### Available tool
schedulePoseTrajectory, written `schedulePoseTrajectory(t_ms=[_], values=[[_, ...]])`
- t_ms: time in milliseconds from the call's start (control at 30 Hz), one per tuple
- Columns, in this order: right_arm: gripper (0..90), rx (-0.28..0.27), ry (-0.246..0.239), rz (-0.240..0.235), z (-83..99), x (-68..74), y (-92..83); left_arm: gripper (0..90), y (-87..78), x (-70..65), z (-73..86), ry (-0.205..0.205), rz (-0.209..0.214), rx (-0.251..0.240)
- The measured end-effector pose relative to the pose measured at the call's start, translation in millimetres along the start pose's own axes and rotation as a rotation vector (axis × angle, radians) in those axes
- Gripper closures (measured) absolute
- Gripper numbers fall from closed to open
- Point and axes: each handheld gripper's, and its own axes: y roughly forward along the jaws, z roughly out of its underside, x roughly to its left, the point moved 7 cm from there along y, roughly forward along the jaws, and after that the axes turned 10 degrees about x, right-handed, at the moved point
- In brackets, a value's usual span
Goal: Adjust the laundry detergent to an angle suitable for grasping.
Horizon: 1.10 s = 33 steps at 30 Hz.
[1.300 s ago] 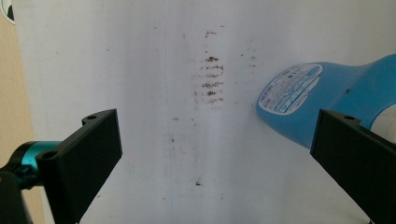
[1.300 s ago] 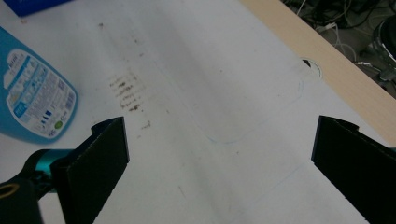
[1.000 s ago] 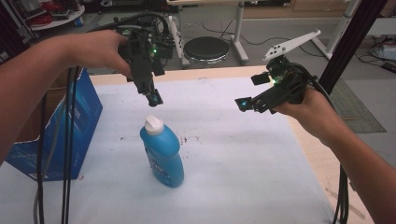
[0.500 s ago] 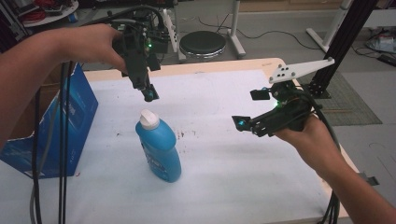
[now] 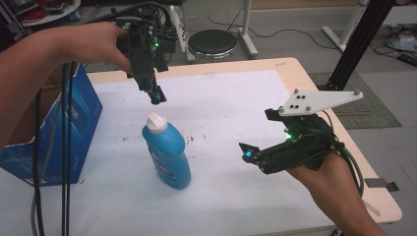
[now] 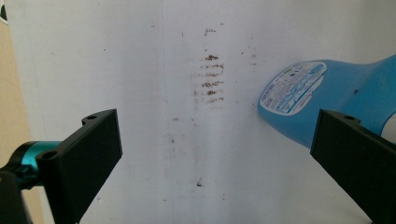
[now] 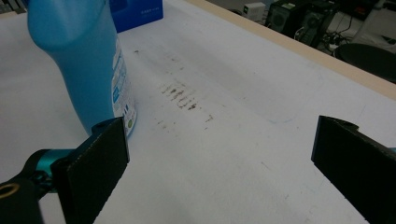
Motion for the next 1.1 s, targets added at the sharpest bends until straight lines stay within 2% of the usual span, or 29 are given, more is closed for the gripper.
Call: schedulePoseTrajectory(t_ms=[133,267,300,333,367,400,567,867,1100], values=[[3.2,-0.009,0.041,-0.008,2.0,1.1,-8.0,2.0,-0.8,-0.8,-0.5,0.002,-0.002,-0.004],[3.2,-0.027,0.052,-0.007,0.1,7.1,-10.9,2.0,-2.0,-0.5,-0.5,0.006,-0.005,-0.008],[3.2,-0.031,0.054,-0.006,-0.9,10.3,-11.1,2.0,-2.1,-1.0,0.0,0.004,-0.003,-0.008],[3.2,-0.042,0.052,-0.004,-3.1,19.7,-9.6,2.0,-2.0,-0.8,0.2,0.006,-0.004,-0.009],[3.2,-0.046,0.054,-0.008,-3.8,29.7,-5.2,2.0,-1.9,-0.8,0.4,0.005,-0.004,-0.009],[3.2,-0.046,0.054,-0.008,-3.8,29.7,-5.2,2.0,-1.7,-0.8,0.3,0.005,-0.002,-0.009],[3.2,-0.037,0.065,-0.033,0.2,51.7,14.2,2.0,-1.0,-1.4,-1.3,0.011,-0.002,-0.009],[3.2,-0.063,0.082,-0.039,-4.5,73.7,40.8,2.0,-0.2,-0.3,-1.8,0.011,-0.002,-0.009],[3.1,-0.102,0.082,-0.054,-15.9,87.2,57.1,2.0,0.5,-0.2,-1.7,0.010,0.000,-0.007]])
